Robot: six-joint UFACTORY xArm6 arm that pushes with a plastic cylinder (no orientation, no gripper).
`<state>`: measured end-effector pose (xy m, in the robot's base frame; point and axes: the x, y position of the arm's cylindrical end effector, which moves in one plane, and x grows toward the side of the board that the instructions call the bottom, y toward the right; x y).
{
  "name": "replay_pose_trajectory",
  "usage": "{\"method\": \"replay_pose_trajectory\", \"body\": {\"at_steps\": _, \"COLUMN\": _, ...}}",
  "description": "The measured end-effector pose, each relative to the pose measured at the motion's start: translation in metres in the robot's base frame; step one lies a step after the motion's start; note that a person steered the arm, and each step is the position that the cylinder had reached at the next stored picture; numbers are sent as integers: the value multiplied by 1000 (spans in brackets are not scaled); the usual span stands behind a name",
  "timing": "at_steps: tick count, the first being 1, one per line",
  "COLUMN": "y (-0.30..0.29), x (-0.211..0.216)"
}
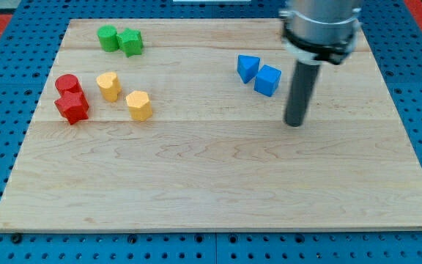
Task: Put the cube below the green star
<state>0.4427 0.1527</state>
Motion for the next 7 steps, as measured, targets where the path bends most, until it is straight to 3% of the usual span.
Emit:
{"method": "replay_pose_trajectory", "body": {"at_steps": 1, "y": 11, "x": -45}}
{"method": "replay_pose_trajectory", "body": {"at_steps": 2, "y": -29, "x": -76}}
{"method": "replay_pose_trajectory", "body": {"at_steps": 3, "y": -116, "x": -85}}
{"method": "replay_pose_trajectory", "body": {"at_steps": 5, "y": -173, "x": -129}}
{"method": "replay_pose_trajectory", "body": {"at_steps": 6, "y": -265, "x": -128}}
{"method": "replay_pose_trajectory", "body": {"at_steps": 7, "y": -227, "x": -126}}
